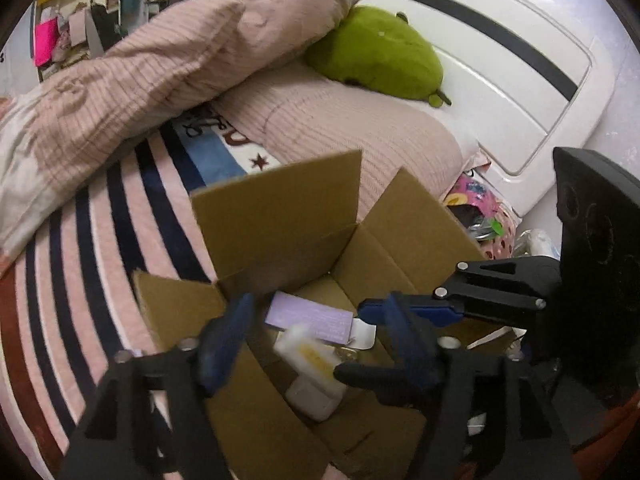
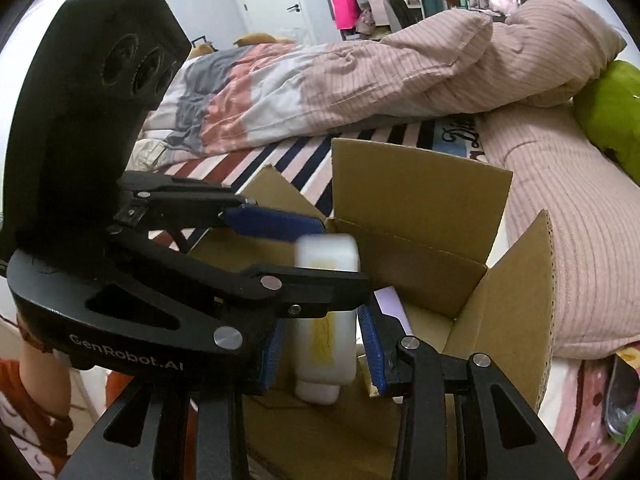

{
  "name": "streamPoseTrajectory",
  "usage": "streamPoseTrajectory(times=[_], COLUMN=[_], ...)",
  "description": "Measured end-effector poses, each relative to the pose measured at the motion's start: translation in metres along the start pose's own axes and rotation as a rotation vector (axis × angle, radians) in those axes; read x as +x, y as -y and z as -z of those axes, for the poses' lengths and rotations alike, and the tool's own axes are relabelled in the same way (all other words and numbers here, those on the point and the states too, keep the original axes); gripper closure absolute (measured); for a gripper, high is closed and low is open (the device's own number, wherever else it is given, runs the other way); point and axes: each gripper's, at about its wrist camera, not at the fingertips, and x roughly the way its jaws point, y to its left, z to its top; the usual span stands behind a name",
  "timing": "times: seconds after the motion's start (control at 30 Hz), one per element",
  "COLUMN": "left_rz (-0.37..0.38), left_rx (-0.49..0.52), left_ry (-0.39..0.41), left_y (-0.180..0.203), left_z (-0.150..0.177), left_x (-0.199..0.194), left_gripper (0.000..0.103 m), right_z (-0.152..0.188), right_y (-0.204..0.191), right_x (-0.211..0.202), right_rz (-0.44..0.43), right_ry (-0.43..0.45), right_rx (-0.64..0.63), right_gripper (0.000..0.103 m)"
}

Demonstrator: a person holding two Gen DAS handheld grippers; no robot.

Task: Organize rigid objects
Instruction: 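Carry the power bank into the cardboard box and release it, then move the right gripper to the tape roll and close on it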

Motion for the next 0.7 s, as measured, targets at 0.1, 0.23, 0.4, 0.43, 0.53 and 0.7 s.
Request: streamPoseTrajectory(times=[0.1, 0.23, 0.4, 0.43, 0.53, 0.7], left_rz=[-0.033, -0.121, -0.210, -0.223, -0.280, -0.358], left_rx=[-0.022, -0.077, -0.160, -0.174, -0.249, -0.314], left_ry=[0.064, 0.154, 0.257, 0.268, 0.310, 0.310], left_y=[-0.009, -0.029, -0.064, -0.069, -0.098, -0.135], left_z=[0.008, 0.027, 0.071, 0.078, 0.112, 0.160], left_x=[-0.028, -0.071, -0.127, -0.133, -0.155, -0.164], left_gripper=[0.029, 0.028, 0.028, 0.028, 0.028, 0.028], right_z=[-0.001, -0.005, -0.015, -0.018, -0.024, -0.025], right_y=[-0.006, -0.021, -0.065, -0.077, -0.109, -0.151], right_x=[-0.005, -0.009, -0.004, 0.000, 0.015, 0.056], right_rz=[0.010, -0.020, -0.086, -0.103, -0.162, -0.247], right_ry=[0.009, 0.034, 0.054, 0.055, 0.043, -0.007], right_rx=[-0.009, -0.026, -0.087, -0.105, -0.151, -0.189], right_gripper=[0.070, 0.069, 0.069, 0.069, 0.069, 0.069])
